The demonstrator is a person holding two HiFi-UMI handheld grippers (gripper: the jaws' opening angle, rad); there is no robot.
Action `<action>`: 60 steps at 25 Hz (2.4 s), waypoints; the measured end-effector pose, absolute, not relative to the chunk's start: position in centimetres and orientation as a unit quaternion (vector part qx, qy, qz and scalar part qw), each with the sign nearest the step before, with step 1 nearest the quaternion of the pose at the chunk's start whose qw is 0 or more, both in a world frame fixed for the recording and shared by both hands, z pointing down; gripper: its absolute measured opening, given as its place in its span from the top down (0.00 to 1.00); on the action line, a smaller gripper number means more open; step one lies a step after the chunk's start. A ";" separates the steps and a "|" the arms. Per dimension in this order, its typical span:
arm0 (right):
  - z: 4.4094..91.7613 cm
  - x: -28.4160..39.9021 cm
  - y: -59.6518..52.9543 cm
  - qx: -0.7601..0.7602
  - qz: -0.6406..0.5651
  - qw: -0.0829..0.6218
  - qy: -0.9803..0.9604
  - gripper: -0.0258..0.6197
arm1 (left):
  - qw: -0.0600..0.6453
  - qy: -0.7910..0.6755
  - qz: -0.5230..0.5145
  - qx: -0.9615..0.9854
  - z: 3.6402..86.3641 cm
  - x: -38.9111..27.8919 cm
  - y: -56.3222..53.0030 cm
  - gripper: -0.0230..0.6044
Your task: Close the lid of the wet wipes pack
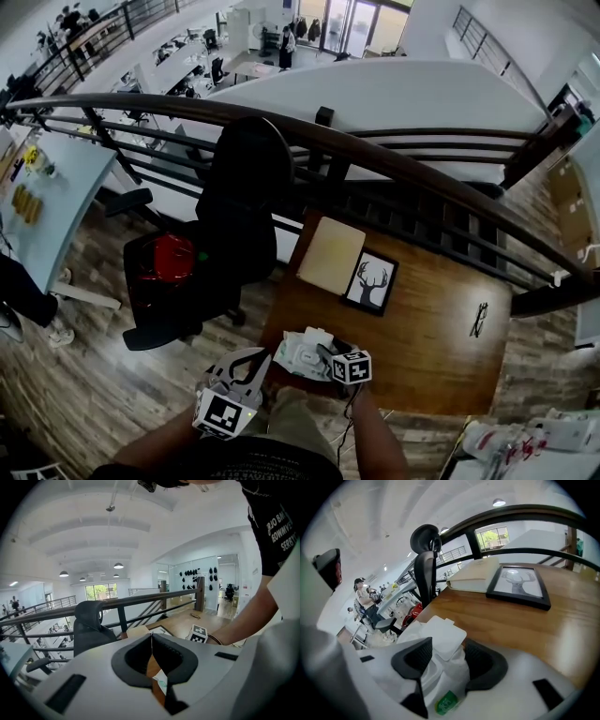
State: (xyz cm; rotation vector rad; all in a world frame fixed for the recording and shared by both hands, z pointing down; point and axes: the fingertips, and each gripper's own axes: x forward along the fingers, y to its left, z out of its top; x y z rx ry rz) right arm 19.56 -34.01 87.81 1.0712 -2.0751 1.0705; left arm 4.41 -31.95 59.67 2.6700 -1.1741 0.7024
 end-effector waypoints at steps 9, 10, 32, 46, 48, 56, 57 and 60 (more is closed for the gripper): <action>85.4 19.8 -34.3 0.398 0.374 0.263 -0.795 0.69 | 0.065 -0.390 0.214 0.893 58.6 4.2 -31.2 0.92; 84.9 19.7 -34.3 0.398 0.374 0.254 -0.798 0.70 | 0.063 -0.390 0.211 0.894 58.4 4.2 -31.2 0.92; 82.3 17.9 -29.2 0.417 0.357 0.214 -0.808 0.70 | 0.056 -0.378 0.201 0.902 57.3 2.2 -29.4 0.92; 82.6 16.8 -26.8 0.405 0.359 0.205 -0.816 0.67 | 0.047 -0.380 0.206 0.900 57.0 0.2 -26.8 0.92; 82.3 16.4 -26.9 0.407 0.357 0.194 -0.818 0.67 | 0.049 -0.384 0.208 0.898 57.3 -0.3 -26.3 0.92; 80.1 14.9 -28.0 0.431 0.330 0.152 -0.826 0.90 | 0.050 -0.388 0.213 0.895 57.3 -1.3 -24.9 0.92; 79.9 15.1 -28.3 0.439 0.327 0.143 -0.824 0.91 | 0.050 -0.388 0.212 0.895 57.3 -1.4 -24.8 0.92; 79.8 15.8 -29.0 0.468 0.323 0.139 -0.811 0.93 | 0.048 -0.388 0.211 0.896 57.1 -1.5 -24.6 0.92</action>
